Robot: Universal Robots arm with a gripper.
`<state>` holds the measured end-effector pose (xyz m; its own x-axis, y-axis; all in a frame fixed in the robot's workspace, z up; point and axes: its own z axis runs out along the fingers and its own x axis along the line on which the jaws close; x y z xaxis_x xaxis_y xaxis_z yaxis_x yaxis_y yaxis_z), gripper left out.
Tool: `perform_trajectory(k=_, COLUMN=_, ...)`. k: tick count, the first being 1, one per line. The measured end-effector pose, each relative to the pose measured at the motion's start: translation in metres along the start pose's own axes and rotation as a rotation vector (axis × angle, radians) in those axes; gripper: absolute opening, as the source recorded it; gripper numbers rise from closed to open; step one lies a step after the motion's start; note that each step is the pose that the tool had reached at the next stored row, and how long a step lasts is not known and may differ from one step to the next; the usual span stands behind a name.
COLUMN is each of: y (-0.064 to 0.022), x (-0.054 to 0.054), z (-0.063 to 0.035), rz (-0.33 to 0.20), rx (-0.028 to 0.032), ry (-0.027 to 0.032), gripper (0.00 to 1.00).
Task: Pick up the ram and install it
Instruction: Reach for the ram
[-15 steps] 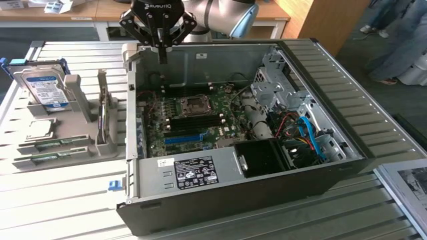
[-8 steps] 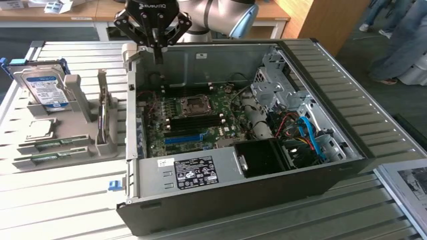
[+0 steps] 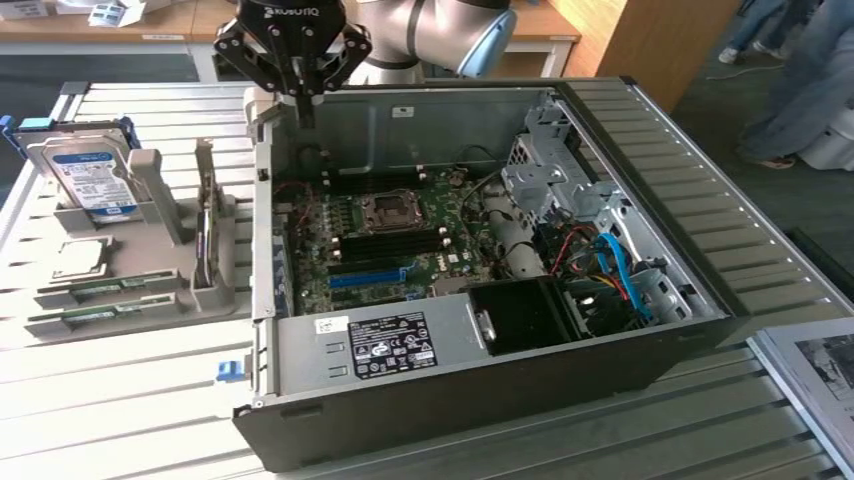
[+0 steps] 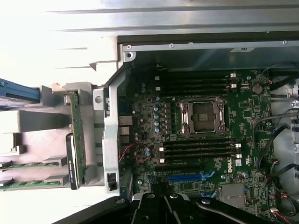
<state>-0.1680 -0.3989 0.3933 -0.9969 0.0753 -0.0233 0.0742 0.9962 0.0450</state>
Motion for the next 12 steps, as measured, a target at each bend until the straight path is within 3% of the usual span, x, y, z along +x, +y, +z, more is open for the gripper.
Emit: perform_trajectory(k=12, y=-0.0013, x=0.018, z=-0.0004, rz=0.0, rx=0.0, ry=-0.0001, gripper=0.1)
